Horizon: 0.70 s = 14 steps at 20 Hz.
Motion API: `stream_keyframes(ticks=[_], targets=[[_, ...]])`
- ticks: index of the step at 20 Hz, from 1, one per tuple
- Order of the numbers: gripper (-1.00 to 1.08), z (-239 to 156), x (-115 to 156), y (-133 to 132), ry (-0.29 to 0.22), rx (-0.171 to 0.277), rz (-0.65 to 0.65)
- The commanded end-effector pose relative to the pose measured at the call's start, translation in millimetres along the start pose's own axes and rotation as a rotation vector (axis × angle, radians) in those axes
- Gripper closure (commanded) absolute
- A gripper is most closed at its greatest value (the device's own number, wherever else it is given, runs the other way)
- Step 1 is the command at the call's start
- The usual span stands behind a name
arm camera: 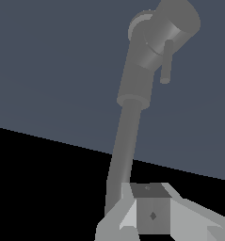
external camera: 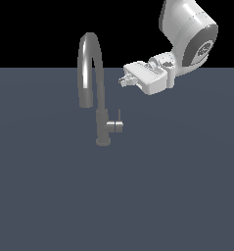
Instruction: Turn on the faucet by rotating a designated handle.
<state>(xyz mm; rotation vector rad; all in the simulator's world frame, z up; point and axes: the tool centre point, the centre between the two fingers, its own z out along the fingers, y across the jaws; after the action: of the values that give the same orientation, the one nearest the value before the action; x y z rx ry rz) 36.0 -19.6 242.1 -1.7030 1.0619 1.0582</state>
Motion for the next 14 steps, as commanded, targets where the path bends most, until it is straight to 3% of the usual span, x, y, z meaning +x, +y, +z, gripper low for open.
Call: stream_keyframes(ticks=[1,8,14], targets=[[1.08,4,22,-3,-0.054,0.056,0.053],[1.08,17,72,-7,-0.174,0.184,0.175],[1.08,28,98,-7,-0.239,0.253,0.241]])
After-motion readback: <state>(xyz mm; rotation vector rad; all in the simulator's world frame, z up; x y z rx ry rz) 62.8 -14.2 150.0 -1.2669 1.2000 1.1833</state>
